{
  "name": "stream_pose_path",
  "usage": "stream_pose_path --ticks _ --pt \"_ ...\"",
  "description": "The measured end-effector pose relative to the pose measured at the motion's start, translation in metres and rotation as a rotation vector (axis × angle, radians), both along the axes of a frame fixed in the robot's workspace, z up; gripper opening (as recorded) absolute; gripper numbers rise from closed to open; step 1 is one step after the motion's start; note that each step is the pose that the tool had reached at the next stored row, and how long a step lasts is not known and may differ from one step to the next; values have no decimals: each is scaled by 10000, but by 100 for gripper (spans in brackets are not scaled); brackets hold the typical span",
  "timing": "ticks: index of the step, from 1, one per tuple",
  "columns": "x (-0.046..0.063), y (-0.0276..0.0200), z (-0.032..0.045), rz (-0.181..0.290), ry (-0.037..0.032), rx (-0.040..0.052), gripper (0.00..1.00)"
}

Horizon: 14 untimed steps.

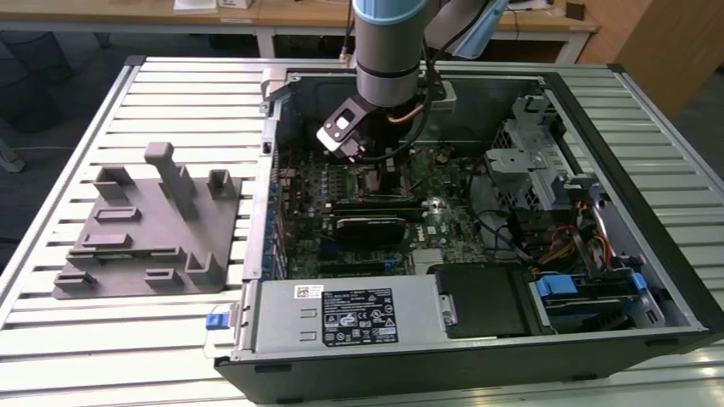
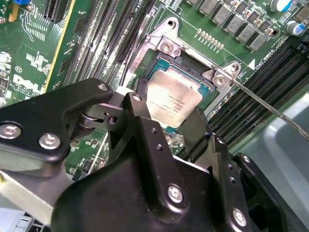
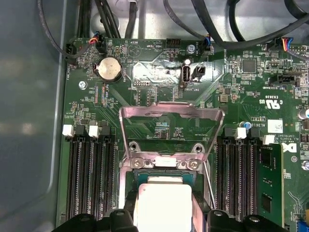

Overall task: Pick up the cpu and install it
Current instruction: 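Place the cpu into insertion slot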

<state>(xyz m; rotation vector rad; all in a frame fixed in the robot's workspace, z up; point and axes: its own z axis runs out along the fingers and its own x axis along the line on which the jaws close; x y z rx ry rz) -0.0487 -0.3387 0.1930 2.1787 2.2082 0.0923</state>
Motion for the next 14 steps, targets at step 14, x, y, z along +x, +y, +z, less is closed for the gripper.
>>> stream_pose_path --ticks 14 --pt "1 2 -1 0 -5 6 60"
